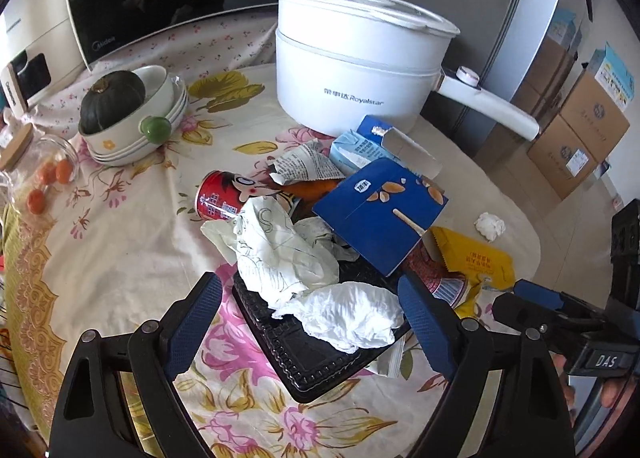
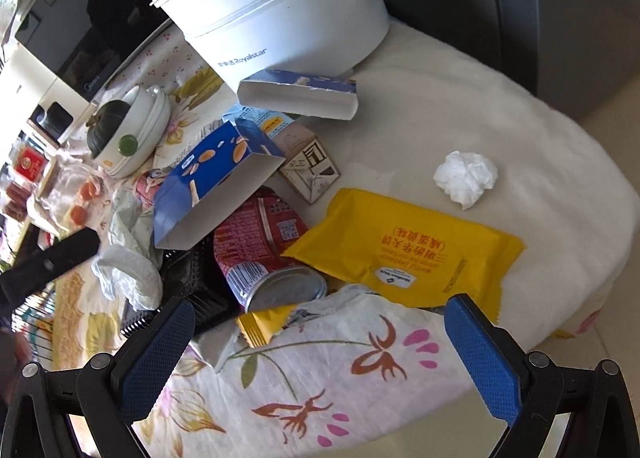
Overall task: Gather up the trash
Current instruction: 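Grasp the yellow snack packet with the right gripper while the left gripper grasps crumpled tissue, then carry the yellow packet and tissue over the white bin and release both, then grasp the white tissue ball with the right gripper while the left grasps crumpled paper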
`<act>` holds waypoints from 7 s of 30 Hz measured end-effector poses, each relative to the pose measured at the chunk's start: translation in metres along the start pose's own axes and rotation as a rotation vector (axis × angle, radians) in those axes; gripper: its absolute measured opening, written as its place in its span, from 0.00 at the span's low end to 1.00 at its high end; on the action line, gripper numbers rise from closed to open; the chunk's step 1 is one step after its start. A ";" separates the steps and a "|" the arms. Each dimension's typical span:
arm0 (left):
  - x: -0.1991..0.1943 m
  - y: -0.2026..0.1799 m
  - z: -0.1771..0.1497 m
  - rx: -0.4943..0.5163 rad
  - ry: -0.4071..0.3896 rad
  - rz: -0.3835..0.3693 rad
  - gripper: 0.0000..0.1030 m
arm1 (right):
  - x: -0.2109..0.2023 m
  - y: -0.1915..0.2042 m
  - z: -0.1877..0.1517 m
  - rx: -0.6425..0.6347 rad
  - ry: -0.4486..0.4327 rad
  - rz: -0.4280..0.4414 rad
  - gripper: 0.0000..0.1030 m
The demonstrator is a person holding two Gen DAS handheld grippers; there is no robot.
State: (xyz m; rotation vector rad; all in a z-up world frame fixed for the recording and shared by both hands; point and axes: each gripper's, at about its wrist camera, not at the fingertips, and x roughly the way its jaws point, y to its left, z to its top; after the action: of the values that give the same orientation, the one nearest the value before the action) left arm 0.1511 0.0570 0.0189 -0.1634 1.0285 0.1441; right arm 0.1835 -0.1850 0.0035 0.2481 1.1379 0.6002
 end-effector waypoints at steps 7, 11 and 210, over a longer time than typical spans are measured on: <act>0.016 0.007 -0.006 -0.022 0.043 0.024 0.81 | 0.020 0.012 0.001 0.025 0.044 0.080 0.99; 0.015 0.014 -0.003 -0.050 0.033 -0.010 0.49 | 0.016 0.006 0.009 0.041 0.019 0.057 0.99; -0.013 0.051 -0.015 -0.244 -0.023 -0.307 0.22 | 0.050 -0.054 0.052 0.019 -0.109 -0.299 0.28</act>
State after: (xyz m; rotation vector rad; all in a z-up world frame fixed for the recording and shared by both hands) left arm 0.1220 0.1030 0.0194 -0.5376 0.9490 -0.0088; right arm 0.2625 -0.1949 -0.0396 0.1220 1.0507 0.3075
